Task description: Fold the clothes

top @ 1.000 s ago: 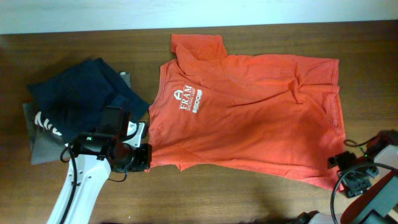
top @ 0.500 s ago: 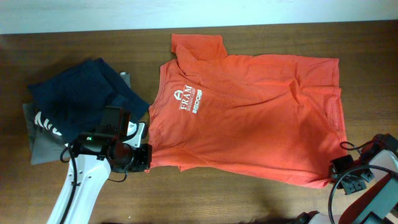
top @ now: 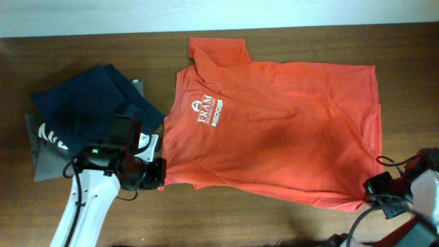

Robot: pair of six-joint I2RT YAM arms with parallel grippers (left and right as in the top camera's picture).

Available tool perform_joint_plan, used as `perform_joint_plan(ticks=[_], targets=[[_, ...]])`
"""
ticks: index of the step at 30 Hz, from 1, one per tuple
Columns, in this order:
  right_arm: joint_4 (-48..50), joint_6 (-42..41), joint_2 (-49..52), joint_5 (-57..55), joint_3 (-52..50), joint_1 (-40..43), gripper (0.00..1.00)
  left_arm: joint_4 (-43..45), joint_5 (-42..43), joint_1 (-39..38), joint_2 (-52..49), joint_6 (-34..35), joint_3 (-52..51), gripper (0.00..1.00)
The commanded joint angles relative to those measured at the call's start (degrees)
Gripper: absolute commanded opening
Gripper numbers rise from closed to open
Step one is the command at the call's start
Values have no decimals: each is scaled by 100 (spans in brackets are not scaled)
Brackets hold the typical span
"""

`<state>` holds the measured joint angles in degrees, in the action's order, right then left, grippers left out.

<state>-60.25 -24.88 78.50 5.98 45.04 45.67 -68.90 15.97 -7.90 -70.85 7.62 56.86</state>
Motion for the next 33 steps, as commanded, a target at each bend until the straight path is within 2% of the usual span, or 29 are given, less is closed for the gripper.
perform_joint_plan(ticks=[1, 4, 12, 16, 24, 33], targets=[[-328, 216, -450, 372, 225, 11, 7, -326, -81, 24, 365, -4, 470, 1], [-474, 219, -778, 715, 358, 9, 8, -348, -136, 24, 529, -63, 688, 1], [-313, 219, -780, 1014, 824, -22, 8, 688, -232, 24, 179, -105, 809, 0], [348, 219, -507, 1038, 824, -227, 11, 1274, -229, 26, -275, -127, 813, 0], [1777, 208, 323, 1816, 824, -702, 12, 2835, -35, 24, -968, -393, 848, 0], [2857, 192, 916, 1971, 824, -1296, 12, 3580, -28, 17, -1727, -750, 848, 0]])
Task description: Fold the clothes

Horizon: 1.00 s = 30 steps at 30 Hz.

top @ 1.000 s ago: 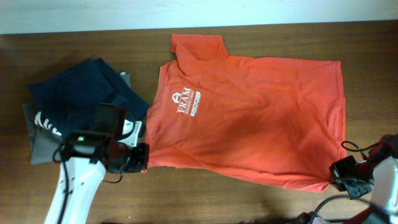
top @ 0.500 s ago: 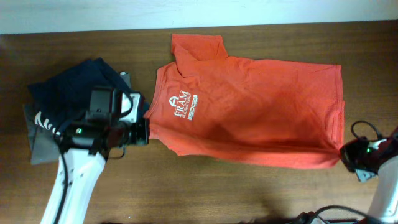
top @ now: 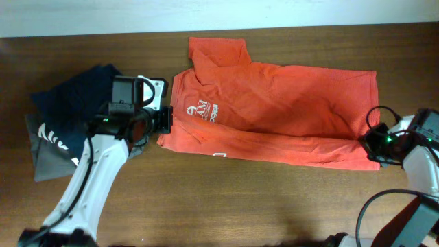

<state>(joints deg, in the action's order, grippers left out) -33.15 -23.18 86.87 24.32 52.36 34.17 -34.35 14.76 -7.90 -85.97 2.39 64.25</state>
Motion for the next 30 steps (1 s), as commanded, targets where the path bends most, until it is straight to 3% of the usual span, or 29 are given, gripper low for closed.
perform_joint_plan(ticks=[1, 7, 9, 10, 11, 12, 13, 19, 23, 26, 30], targets=[[221, 22, 105, 133, 92, -173, 12, 203, 90, 17, -295, -227, 109, 1], [557, 20, 122, 55, 92, -192, 11, 632, 61, 20, -538, -247, 109, 1], [627, 20, 122, 55, 92, -192, 11, 769, 59, 20, -542, -249, 109, 8], [645, 22, 122, 55, 92, -192, 18, 828, 52, 20, -542, -249, 109, 23], [651, 22, 122, 55, 92, -192, 26, 887, 39, 20, -542, -247, 109, 52], [649, 22, 122, 55, 92, -190, 36, 933, 28, 20, -542, -247, 109, 64], [638, 24, 122, 52, 92, -186, 40, 968, -35, 20, -540, -247, 114, 69], [455, 24, 118, 57, 96, -181, 43, 459, -396, 24, -535, -251, 356, 76], [262, 26, 114, 98, 98, -181, 46, -260, 166, -50, -535, -872, 483, 76], [122, 26, 87, 105, 116, -181, 46, -540, 380, -295, -544, -1338, 481, 70], [-15, 90, -55, 363, 136, -181, 45, -728, 81, -721, -686, -1408, 479, 61]])
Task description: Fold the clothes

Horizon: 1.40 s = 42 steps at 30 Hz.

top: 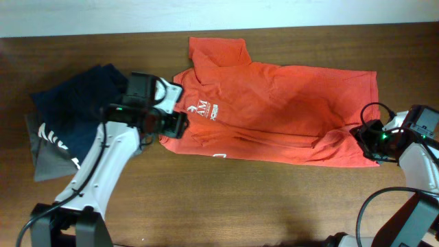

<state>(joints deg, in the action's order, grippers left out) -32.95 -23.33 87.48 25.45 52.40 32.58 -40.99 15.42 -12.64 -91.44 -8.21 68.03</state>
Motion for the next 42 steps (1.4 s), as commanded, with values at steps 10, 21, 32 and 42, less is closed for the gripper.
perform_joint_plan(ticks=[10, 21, 32, 42], targets=[[-422, 841, -1816, 1191, 173, -42, 44, -131, -319, -586, -999, -278, 103, 60], [-938, 1351, -2391, 1438, 173, -1154, 42, -101, -127, -584, -1209, -72, 103, 58], [-1207, 1349, -2085, 1003, 173, -1351, 41, 170, -129, -586, -1705, 87, 103, 51], [-1272, 1351, -2057, 957, 170, -1349, 42, 446, -85, -612, -1753, 153, 103, 49]])
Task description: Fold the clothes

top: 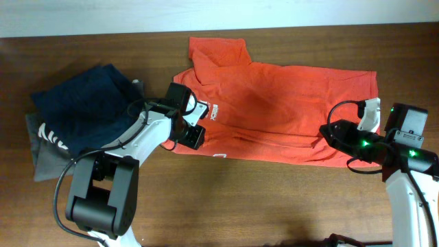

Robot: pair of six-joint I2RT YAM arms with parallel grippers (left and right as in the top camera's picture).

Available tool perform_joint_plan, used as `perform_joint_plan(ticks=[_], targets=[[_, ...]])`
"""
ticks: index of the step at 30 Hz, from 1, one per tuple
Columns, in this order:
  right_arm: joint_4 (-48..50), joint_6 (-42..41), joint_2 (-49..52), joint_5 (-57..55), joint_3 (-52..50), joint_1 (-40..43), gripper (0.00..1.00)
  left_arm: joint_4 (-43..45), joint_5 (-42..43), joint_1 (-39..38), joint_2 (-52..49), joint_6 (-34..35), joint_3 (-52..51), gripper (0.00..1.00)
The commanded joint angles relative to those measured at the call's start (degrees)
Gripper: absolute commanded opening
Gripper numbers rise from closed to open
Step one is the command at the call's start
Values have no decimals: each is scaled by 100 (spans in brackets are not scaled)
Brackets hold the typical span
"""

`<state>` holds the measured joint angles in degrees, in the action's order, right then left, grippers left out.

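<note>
An orange T-shirt [274, 96] with a white chest logo lies across the table, collar to the left. Its lower part is folded up, and the folded edge runs across the middle. My left gripper [193, 133] sits on the left end of that folded edge, just below the logo, and looks shut on the cloth. My right gripper [328, 132] is at the right end of the same edge, also pinching the fabric. A small white tag [219, 156] shows on the folded-over strip.
A navy garment [82, 103] lies on a grey one [44, 161] at the left of the wooden table [240, 206], close to my left arm. The table's far edge meets a white wall. Cables hang from the right arm.
Both grippers have moved inward along the fold: the left to the right and slightly down, the right well to the left. The shirt's lower left edge has shifted a little with them.
At first the shirt lay flat, with my grippers at its lower left and lower right corners. Then the lower part was folded up, with the grippers beside the shirt's middle. They then stood slightly further in, and now hold the folded edge well inside the shirt's outline.
</note>
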<state>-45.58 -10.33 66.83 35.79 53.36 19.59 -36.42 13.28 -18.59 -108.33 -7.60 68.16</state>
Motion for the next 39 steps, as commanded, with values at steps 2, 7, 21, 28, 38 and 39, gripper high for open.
perform_joint_plan(ticks=[2, 7, 21, 28, 38, 39], targets=[[-9, 50, 9, -120, 74, -50, 41, -48, 326, -44, -63, 90, 90, 49], [-9, 48, 9, -201, 74, -50, 42, -4, 439, -243, -63, -33, 90, 49], [-33, 48, 9, -201, 74, -50, 41, -4, -367, -479, -74, -192, 90, 36], [-33, 48, 9, -201, 74, -50, 42, -83, -343, -479, -74, -195, 90, 30], [-31, 48, 9, -201, 74, -50, 41, -26, -350, -649, -188, -356, 90, 25], [-31, 48, 9, -201, 74, -50, 41, -24, -348, -654, -195, -367, 90, 21]])
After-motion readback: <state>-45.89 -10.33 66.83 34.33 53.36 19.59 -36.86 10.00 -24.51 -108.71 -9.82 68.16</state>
